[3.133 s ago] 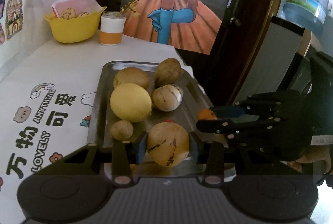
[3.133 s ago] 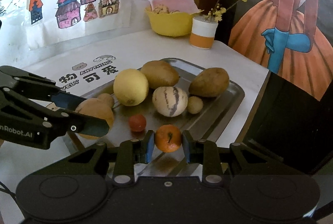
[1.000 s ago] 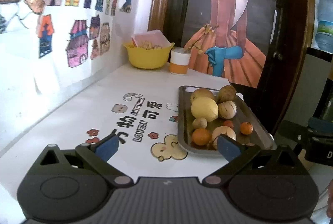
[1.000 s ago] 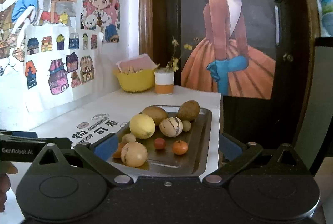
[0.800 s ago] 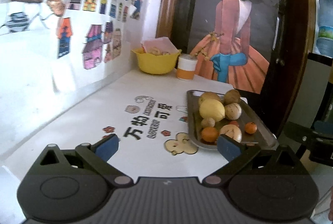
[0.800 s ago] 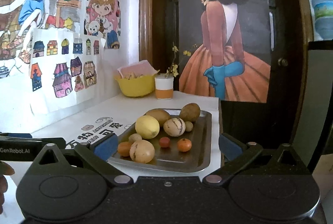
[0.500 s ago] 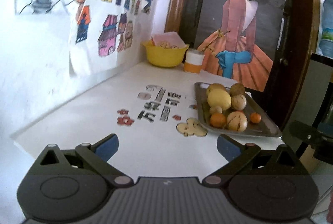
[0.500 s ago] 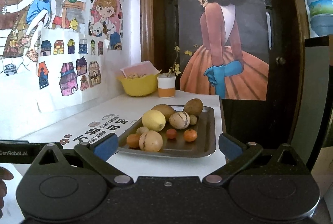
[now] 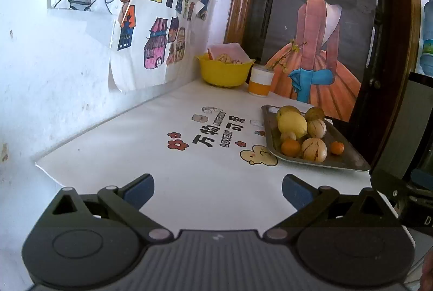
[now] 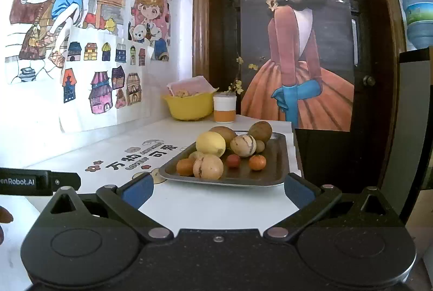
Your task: Organize fruits
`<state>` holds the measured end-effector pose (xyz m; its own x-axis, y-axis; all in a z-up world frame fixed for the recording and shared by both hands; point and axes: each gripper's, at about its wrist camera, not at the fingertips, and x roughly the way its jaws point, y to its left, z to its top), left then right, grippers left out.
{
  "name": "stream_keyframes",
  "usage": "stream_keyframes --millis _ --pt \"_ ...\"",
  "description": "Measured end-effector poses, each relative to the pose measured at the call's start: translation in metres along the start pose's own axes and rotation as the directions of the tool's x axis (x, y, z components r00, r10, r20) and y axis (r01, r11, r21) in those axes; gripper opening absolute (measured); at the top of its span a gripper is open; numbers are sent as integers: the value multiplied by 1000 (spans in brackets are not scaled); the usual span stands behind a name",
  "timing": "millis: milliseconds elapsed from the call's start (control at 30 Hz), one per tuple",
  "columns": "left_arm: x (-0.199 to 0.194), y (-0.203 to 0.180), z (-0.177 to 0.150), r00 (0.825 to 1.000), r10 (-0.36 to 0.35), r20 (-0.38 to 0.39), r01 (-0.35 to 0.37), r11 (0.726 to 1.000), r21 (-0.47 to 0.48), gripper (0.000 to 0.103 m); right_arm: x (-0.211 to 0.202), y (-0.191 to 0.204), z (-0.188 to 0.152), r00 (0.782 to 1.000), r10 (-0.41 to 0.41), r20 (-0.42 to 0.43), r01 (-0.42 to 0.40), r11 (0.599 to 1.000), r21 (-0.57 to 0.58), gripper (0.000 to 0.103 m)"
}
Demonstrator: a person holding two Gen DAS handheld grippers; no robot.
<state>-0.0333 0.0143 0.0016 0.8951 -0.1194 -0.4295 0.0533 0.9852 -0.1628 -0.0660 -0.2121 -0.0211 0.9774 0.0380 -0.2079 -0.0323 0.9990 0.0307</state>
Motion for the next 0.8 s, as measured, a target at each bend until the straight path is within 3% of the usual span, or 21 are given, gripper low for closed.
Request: stream_keyframes --millis 800 --pt "3 3 -6 1000 0 -9 0 1000 1 103 5 -4 -2 1000 -15 -15 16 1000 15 102"
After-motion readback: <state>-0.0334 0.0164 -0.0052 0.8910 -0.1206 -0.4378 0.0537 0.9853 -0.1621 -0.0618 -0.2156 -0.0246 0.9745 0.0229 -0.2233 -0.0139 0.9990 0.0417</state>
